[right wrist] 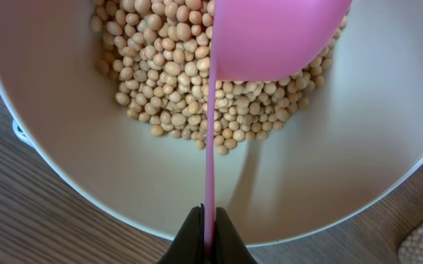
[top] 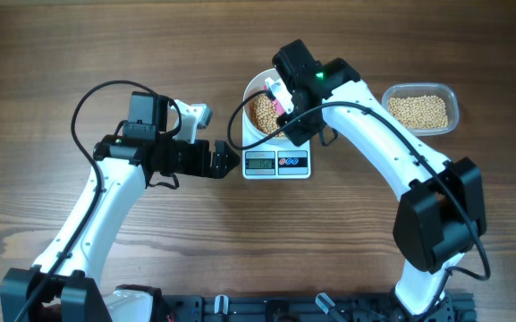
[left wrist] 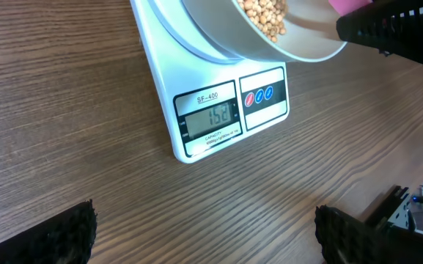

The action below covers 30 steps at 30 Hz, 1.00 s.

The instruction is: Scoop item into bowl and weigh 150g on scale

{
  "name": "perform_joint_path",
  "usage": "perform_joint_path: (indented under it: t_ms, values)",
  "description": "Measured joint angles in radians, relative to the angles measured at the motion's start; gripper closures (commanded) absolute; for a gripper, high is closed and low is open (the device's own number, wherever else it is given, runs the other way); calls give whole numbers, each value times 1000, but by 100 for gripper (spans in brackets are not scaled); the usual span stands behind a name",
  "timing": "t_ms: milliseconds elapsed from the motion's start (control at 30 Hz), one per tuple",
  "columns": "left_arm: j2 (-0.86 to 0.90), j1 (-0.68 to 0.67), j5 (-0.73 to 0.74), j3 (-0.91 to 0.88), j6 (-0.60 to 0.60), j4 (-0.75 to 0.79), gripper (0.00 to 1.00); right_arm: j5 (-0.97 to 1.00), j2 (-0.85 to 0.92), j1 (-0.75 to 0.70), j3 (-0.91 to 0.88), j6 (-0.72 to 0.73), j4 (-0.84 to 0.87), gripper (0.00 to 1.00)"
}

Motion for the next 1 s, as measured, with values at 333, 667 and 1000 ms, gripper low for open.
perform_joint_path:
  t_ms: [333,667,1000]
  values:
    - [0,0,0,0,0,0,0,-13,0,0,0,-1,-5,96]
    - [0,0,0,0,0,0,0,-17,0,17,0,-1,54,95]
    - [0,0,-4,0,0,0,0,-47,0,17,0,-2,76,95]
